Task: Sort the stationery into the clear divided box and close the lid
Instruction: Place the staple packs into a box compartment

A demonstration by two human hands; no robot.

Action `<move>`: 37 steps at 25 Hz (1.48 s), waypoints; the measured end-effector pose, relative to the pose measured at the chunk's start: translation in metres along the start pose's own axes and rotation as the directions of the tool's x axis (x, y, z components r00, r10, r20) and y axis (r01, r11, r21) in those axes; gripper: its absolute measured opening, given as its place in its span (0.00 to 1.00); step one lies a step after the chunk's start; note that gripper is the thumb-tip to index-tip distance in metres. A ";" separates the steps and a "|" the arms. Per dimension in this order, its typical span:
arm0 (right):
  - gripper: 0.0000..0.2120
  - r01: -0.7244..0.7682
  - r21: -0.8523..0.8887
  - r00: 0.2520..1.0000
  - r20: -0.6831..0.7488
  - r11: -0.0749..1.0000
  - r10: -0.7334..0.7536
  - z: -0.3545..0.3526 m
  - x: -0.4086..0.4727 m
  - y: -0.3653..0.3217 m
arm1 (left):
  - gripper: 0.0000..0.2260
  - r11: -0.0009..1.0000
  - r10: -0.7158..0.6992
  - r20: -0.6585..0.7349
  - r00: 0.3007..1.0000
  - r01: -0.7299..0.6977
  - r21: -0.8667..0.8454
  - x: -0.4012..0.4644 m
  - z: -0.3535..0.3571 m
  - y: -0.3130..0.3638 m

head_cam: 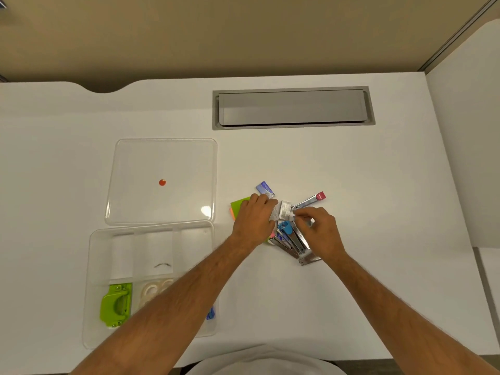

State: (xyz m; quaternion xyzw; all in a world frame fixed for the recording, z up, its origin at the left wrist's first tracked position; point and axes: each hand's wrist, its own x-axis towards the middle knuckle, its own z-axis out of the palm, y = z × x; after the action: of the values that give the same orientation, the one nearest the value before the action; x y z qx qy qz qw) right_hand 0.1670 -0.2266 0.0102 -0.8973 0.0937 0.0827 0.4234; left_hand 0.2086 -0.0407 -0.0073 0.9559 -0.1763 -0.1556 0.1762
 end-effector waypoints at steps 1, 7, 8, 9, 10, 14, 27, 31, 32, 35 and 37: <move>0.09 0.014 -0.004 1.000 0.007 1.000 -0.014 0.001 0.005 -0.002 | 0.23 1.000 0.000 -0.022 1.000 -0.001 -0.025 0.000 -0.001 0.000; 0.12 0.186 -0.238 0.978 0.137 0.953 -0.157 0.004 0.038 -0.014 | 0.23 0.980 -0.062 -0.180 0.982 0.026 -0.198 -0.016 -0.012 -0.009; 0.13 0.208 -0.276 0.973 0.160 0.938 -0.169 0.005 0.042 -0.015 | 0.23 0.978 -0.071 -0.184 0.980 0.032 -0.205 -0.019 -0.014 -0.011; 0.13 0.219 -0.313 0.970 0.175 0.924 -0.170 0.006 0.047 -0.016 | 0.23 0.977 -0.078 -0.184 0.980 0.039 -0.209 -0.022 -0.016 -0.013; 0.14 0.221 -0.354 0.968 0.189 0.909 -0.162 0.008 0.051 -0.017 | 0.22 0.976 -0.085 -0.185 0.979 0.045 -0.213 -0.025 -0.017 -0.014; 0.19 0.247 -0.570 0.950 0.301 0.784 -0.081 0.016 0.055 -0.015 | 0.22 0.968 -0.119 -0.166 0.979 0.077 -0.239 -0.035 -0.018 -0.018; 0.23 0.240 -0.682 0.959 0.278 0.691 -0.059 0.030 0.059 -0.018 | 0.22 0.955 -0.134 -0.141 0.981 0.090 -0.283 -0.037 -0.015 -0.021; 0.24 0.272 -0.507 0.960 0.206 0.818 -0.191 0.022 0.048 -0.034 | 0.25 0.933 -0.167 -0.153 0.974 0.106 -0.345 -0.041 -0.024 -0.025; 0.23 0.279 -0.424 0.957 0.193 0.862 -0.215 0.019 0.043 -0.041 | 0.25 0.926 -0.181 -0.167 0.969 0.110 -0.361 -0.045 -0.027 -0.025; 0.20 0.294 -0.177 0.945 0.202 0.939 -0.258 0.013 0.026 -0.063 | 0.25 0.915 -0.195 -0.231 0.953 0.092 -0.393 -0.062 -0.040 -0.023; 0.16 0.319 -0.086 0.930 0.223 0.944 -0.294 0.014 0.013 -0.077 | 0.23 0.918 -0.190 -0.283 0.940 0.068 -0.390 -0.082 -0.047 -0.021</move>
State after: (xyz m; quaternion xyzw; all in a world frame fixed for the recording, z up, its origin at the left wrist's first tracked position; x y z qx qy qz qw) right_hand 0.1969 -0.1693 0.0556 -0.9113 -0.0973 0.1140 0.3835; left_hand 0.1588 0.0228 0.0455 0.9267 -0.0486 -0.0431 0.3701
